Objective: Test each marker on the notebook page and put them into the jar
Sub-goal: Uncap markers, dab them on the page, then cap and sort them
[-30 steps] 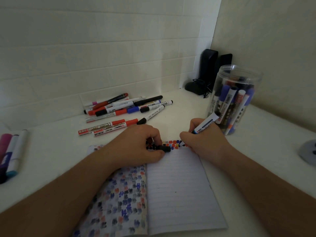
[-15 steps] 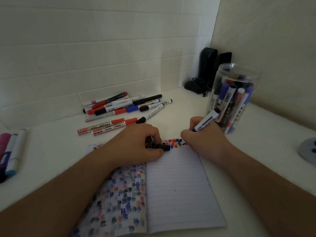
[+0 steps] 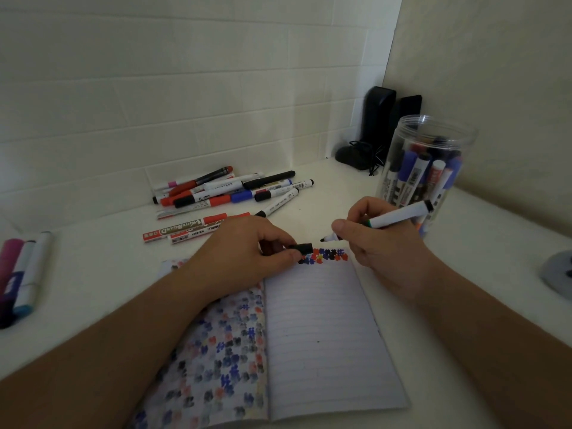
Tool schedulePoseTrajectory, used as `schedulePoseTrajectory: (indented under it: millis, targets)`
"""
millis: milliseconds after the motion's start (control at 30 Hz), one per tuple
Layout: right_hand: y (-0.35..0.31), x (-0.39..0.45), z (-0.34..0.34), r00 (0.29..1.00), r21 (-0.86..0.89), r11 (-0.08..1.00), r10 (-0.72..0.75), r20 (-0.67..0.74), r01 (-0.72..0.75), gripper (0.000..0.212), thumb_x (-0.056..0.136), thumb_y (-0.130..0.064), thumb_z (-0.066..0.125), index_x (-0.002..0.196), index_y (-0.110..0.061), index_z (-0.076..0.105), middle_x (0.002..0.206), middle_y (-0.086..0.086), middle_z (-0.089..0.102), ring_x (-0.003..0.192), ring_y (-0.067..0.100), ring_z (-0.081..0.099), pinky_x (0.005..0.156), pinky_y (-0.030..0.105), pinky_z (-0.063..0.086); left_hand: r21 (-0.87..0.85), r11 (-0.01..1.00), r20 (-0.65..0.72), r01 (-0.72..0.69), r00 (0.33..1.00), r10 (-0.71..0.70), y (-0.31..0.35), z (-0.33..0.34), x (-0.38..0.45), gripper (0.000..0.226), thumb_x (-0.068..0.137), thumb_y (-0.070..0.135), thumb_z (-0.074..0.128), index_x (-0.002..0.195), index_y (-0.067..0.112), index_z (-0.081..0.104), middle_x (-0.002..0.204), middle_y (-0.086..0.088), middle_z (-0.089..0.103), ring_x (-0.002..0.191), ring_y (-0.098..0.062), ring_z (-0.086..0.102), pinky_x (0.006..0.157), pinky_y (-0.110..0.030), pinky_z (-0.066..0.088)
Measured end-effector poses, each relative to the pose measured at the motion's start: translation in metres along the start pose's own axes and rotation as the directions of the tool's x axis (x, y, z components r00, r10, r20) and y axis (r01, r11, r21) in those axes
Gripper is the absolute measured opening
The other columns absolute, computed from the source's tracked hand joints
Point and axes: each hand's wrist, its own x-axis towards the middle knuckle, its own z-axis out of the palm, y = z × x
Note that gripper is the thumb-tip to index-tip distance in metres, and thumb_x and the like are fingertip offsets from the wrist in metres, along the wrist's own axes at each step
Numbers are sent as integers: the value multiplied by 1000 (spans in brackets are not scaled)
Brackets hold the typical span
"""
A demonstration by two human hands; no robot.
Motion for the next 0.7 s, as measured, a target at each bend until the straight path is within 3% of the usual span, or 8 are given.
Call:
schedulePoseTrajectory:
  millis: [133,367,467,567,700]
  targets:
    - [3,-1,2,1000,-66,998,-13,22,14,23,90,-12,78,78,-10,59,59,6,56,47,12,45,44,22,39,-12,1000,-19,16,1000,-16,1,0,0,20,87,51,70,103,43,77,81,21,68,84,0,62,66,-17,48]
    - [-4,-8,6,994,-29,1000,4,112,-1,30,79,-31,79,88,-8,62,60,4,59,51,15,49,46,23,41,-42,999,-36,-13,999,11,6,-1,-1,21,86,50,71,105,44,75,82,28,68,85,3,63,68,-12,47]
    - [-10,-10,7,989,64,994,75,130,-84,28,82,-37,74,88,-11,64,64,7,61,57,18,51,52,27,40,-72,997,-48,16,999,-19,7,-2,-2,22,86,48,70,108,43,74,81,28,68,83,8,61,68,-7,44]
    - [-13,-8,6,983,176,969,155,102,-171,27,98,-36,62,83,-16,71,69,11,64,60,20,53,62,33,39,-94,994,-79,57,995,-64,8,-2,-1,23,87,46,71,110,47,70,82,31,69,82,10,62,66,-4,43]
    - [-16,-9,6,968,252,938,206,142,-237,26,101,-29,59,91,-9,73,75,17,69,59,22,55,56,28,45,-118,990,-107,75,990,-88,11,-2,-2,25,86,42,74,111,42,71,84,32,70,83,7,65,70,-8,46]
